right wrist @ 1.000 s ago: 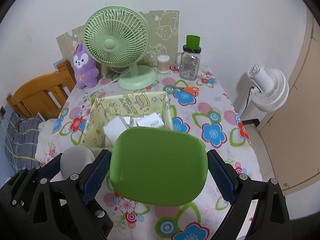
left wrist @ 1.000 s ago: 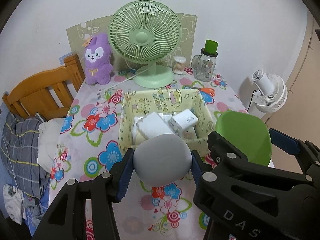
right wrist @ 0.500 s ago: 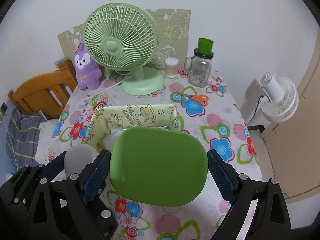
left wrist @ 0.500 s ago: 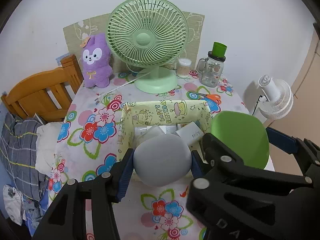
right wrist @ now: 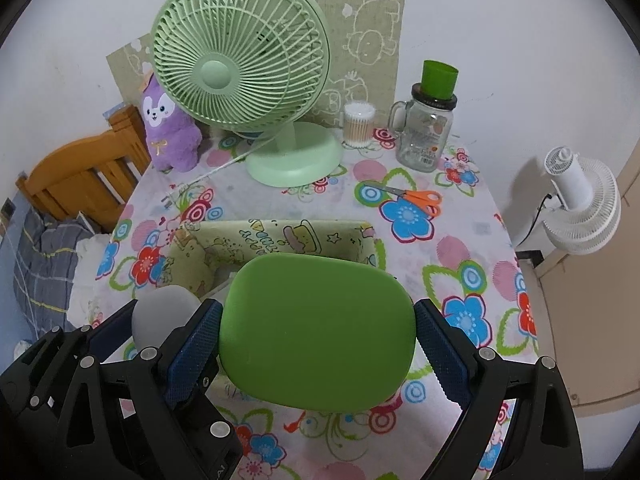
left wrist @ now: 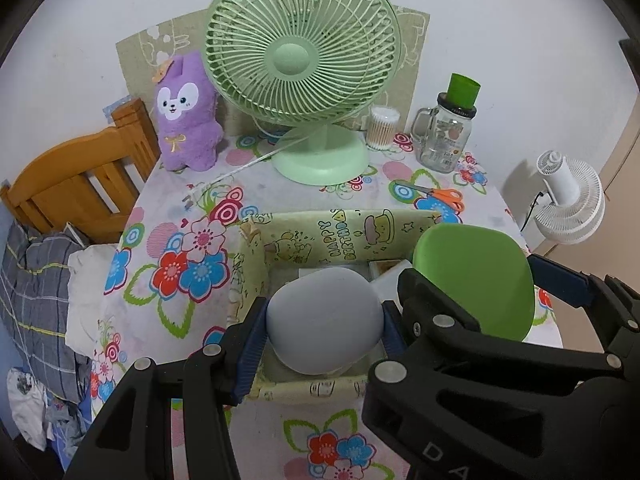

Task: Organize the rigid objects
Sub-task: 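Lower the white object into the box and open the left tool while the right tool holds the lid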

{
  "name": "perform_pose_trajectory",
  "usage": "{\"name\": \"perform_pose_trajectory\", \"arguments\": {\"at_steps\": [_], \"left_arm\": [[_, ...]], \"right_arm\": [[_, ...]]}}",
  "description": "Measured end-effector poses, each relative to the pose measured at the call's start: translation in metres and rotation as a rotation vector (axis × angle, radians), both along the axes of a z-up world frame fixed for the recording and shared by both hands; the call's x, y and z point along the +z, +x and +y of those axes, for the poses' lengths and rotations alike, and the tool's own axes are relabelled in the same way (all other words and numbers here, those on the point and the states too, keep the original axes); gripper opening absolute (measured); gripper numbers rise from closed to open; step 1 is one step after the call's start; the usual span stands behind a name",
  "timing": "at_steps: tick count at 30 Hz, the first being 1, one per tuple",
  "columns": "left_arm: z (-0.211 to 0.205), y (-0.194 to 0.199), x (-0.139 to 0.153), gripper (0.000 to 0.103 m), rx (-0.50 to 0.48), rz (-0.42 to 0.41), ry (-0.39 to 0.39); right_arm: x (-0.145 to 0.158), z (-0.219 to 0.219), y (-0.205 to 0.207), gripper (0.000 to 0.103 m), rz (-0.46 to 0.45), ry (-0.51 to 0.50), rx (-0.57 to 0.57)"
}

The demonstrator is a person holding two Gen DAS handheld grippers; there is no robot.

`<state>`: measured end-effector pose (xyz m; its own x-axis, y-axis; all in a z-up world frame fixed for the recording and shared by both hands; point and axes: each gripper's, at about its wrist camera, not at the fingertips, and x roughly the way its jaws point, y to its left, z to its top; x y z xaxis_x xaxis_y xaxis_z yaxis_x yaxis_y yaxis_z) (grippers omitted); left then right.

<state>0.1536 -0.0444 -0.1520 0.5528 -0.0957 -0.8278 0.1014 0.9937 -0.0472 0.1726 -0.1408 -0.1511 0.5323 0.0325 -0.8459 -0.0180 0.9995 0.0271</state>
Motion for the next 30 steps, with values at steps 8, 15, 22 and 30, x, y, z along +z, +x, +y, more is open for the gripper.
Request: {"name": "perform_pose_trajectory", "arguments": {"at_steps": [8, 15, 22, 30], "left_arm": [[-0.002, 0.027, -0.019, 0.057, -0.017, 0.026, 0.001], [-0.001, 0.045, -0.032, 0.057, -0.003, 0.042, -0.005], [0.001, 0.059, -0.045, 0.058, 0.000, 0.057, -0.014], [0.004, 0.069, -0.056, 0.060, -0.012, 0.052, -0.015]], "right_arm": [[-0.021, -0.005, 0.025, 0.096, 0.028, 0.022, -0.018], [-0.034, -0.005, 0.044, 0.096, 0.048, 0.037, -0.046], [-0.045, -0.004, 0.058, 0.096, 0.061, 0.026, -0.046], [-0.056, -0.001, 0.065, 0.096, 0.054, 0.010, -0.043]]}}
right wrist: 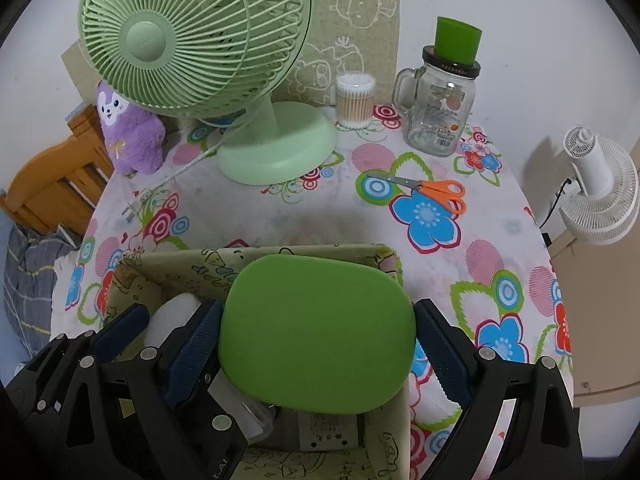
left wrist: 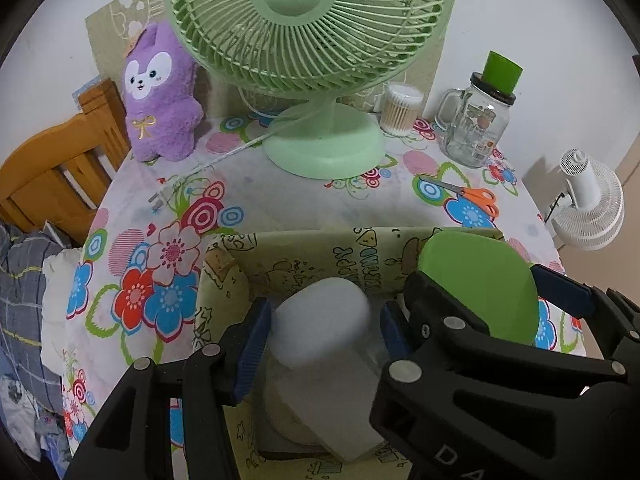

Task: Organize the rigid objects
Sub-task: 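Lower the white object into the box and open the left tool while the right tool holds the lid, then lower the green lid into the fabric box and open the right tool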

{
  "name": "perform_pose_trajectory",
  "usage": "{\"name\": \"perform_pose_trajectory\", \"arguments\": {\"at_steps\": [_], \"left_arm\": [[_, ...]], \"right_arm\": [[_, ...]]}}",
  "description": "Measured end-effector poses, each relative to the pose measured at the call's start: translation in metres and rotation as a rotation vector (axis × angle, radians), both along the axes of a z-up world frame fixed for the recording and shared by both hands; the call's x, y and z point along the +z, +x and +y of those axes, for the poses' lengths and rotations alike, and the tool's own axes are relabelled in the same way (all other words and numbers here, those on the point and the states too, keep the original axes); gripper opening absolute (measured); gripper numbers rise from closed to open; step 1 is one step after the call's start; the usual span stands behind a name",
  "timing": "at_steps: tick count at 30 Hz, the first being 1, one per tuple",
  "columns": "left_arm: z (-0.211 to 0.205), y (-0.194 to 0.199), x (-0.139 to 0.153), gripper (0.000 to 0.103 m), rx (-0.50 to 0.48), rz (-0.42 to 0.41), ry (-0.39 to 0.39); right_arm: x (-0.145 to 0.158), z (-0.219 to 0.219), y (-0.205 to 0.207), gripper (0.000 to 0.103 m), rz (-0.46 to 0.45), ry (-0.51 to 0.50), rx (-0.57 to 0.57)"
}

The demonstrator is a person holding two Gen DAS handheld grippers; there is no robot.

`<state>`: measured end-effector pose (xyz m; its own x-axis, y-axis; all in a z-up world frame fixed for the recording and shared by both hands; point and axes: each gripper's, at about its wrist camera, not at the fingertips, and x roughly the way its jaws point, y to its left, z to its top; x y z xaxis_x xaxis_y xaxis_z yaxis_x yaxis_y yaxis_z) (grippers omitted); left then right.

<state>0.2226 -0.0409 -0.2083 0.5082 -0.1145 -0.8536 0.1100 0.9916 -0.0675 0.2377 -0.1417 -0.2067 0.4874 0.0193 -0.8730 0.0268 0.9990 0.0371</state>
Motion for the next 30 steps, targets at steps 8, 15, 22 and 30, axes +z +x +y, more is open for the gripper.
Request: {"name": "perform_pose_trajectory", "arguments": {"at_steps": [8, 15, 22, 30], "left_arm": [[0.007, -0.004, 0.003, 0.074, 0.008, -0.006, 0.049], [0.008, -0.015, 0.011, 0.078, -0.057, -0.006, 0.094], [0.012, -0.025, 0.007, 0.081, -0.054, 0.002, 0.170], [0.009, -0.032, -0.006, 0.081, -0.058, 0.036, 0.201]], "right_arm": [[0.003, 0.008, -0.006, 0.096, -0.008, 0.001, 0.019], [0.006, 0.014, -0.014, 0.096, 0.005, 0.017, 0.034], [-0.004, 0.022, -0.019, 0.096, 0.041, 0.053, 0.071], [-0.023, 0.021, -0.024, 0.097, 0.079, 0.065, 0.059]]}}
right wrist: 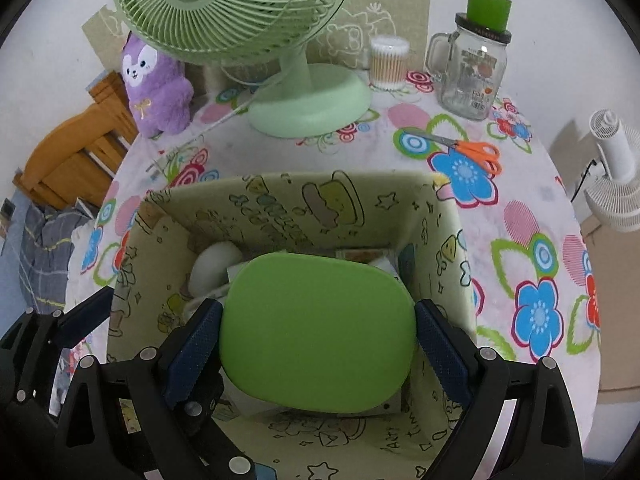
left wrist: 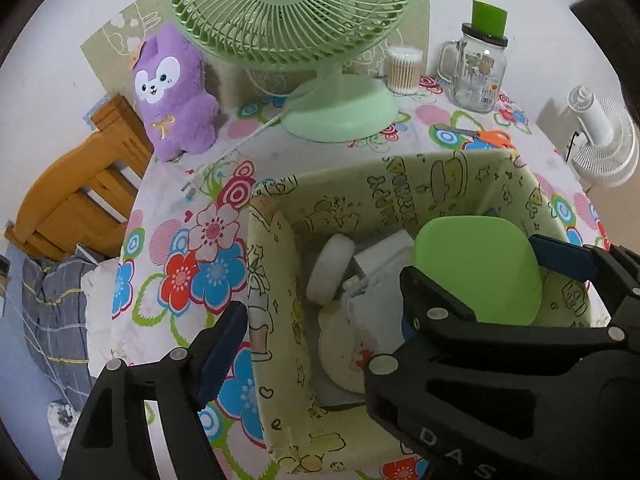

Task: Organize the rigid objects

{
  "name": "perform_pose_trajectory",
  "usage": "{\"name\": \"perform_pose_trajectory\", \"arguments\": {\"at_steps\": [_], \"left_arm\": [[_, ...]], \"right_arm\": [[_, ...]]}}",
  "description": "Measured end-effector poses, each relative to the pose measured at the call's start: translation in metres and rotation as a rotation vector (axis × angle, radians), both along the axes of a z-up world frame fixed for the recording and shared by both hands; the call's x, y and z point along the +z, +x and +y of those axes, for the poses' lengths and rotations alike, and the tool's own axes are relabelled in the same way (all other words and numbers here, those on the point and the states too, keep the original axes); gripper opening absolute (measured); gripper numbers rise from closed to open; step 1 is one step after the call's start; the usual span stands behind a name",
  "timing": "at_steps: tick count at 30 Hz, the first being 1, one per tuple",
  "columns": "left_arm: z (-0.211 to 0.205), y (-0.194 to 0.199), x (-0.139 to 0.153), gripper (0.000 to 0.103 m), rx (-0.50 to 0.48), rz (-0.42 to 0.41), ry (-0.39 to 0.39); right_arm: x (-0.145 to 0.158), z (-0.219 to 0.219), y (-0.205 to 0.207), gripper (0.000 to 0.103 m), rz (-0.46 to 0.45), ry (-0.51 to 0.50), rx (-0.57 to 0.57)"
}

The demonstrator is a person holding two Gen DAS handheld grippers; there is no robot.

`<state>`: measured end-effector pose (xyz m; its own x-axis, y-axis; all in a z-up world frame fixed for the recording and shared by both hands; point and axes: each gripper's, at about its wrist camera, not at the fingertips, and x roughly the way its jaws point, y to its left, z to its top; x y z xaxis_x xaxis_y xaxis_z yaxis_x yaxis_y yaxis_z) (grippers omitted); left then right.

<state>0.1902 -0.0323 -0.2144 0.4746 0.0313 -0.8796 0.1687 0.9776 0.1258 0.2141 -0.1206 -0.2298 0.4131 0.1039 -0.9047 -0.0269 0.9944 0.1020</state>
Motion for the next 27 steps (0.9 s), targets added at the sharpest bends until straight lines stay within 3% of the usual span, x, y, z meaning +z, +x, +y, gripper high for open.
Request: {"name": "perform_pose_trajectory", "arguments": {"at_steps": [10, 16, 27], "left_arm": [[0.005, -0.010, -0.003, 0.084, -0.006, 0.030, -0.032], [0.002, -0.018, 0.007, 0.089, -0.015, 0.007, -0.052], [-0.006, -0.043, 0.019, 0.090, -0.045, -0.015, -0.076]], "right_arm": [[-0.001, 0.006, -0.009, 0.100, 0.003, -0.015, 0.049], [0.004, 0.001, -0.018, 0.103, 0.015, 0.031, 0.003], [0.022, -0.008, -0.047, 0.103, 0.001, 0.022, -0.017]]}}
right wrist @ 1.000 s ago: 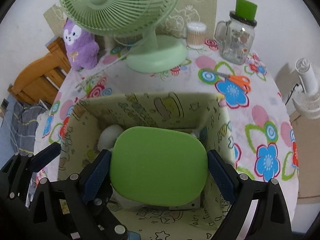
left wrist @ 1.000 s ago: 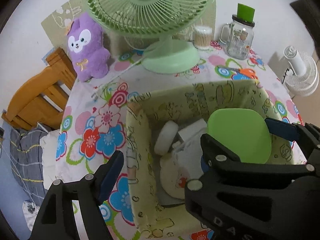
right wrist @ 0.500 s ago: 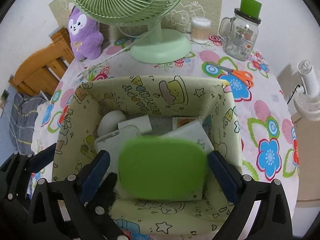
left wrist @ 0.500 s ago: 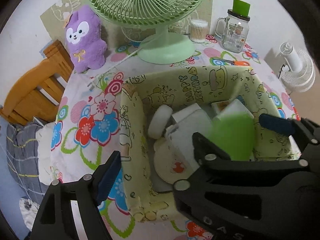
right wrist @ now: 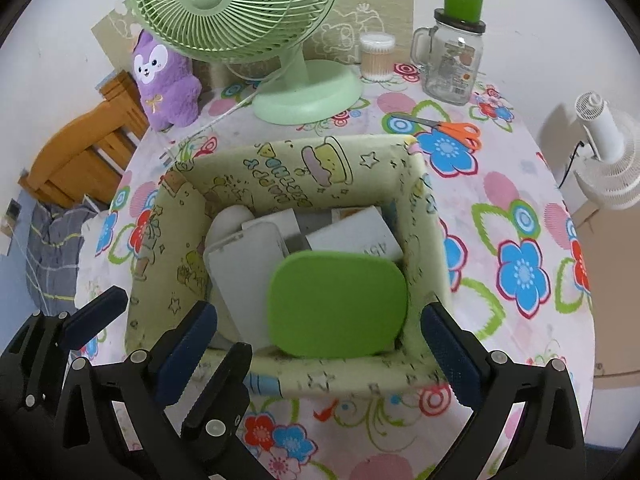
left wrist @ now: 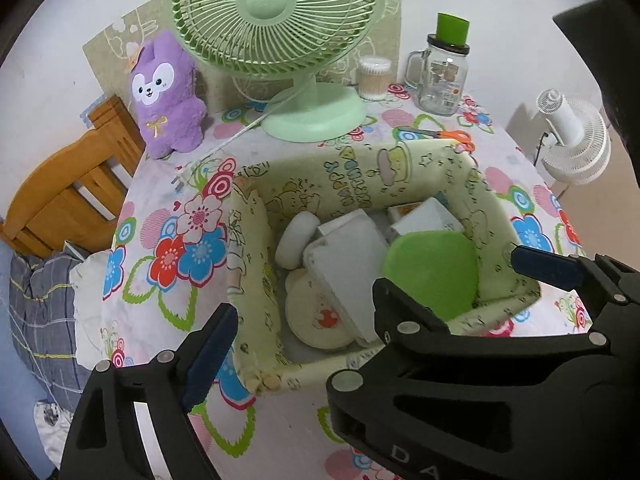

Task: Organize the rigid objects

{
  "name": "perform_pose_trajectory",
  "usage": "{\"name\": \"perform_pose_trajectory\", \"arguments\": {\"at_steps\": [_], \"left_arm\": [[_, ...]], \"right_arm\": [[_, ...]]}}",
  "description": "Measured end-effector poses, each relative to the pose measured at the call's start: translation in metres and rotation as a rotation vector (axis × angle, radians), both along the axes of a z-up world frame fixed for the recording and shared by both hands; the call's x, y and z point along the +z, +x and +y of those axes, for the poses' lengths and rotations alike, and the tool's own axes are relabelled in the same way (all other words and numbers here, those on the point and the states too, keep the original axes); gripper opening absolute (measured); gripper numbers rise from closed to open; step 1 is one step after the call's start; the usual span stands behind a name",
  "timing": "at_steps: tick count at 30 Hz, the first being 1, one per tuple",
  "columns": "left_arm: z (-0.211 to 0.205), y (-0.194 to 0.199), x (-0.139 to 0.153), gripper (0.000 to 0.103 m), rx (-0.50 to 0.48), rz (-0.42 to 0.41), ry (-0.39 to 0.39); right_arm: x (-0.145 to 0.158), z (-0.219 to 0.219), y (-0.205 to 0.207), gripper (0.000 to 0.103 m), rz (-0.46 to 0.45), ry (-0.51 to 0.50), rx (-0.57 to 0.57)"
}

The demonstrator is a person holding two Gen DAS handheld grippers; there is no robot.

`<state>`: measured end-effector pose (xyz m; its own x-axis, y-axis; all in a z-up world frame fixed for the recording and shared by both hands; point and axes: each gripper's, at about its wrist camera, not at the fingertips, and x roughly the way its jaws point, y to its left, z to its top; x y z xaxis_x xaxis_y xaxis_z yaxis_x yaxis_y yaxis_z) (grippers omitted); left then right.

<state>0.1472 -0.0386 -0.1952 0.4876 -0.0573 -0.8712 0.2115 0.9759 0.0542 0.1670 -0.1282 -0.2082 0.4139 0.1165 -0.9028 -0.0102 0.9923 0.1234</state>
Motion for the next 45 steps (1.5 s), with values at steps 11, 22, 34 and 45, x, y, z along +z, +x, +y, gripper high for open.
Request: {"name": "perform_pose_trajectory", "arguments": {"at_steps": [11, 22, 34, 45], "left_arm": [[-0.006, -0.031, 0.010, 0.090, -0.011, -0.020, -0.005], [-0.010, -0.056, 0.024, 0.091, -0.020, -0.038, -0.009], [0.016, -0.068, 0.049, 0.091, 0.058, -0.076, -0.017], [0.035, -0.074, 0.067, 0.091, 0.108, -0.111, -0.037]], "right_arm": [[0.016, -0.010, -0.035, 0.101, -0.035, -0.030, -0.020], [0.039, -0.020, -0.067, 0.101, -0.076, -0.053, -0.024], [0.071, -0.032, -0.087, 0.101, -0.128, -0.049, -0.008], [0.086, -0.047, -0.099, 0.101, -0.175, -0.069, -0.038]]}}
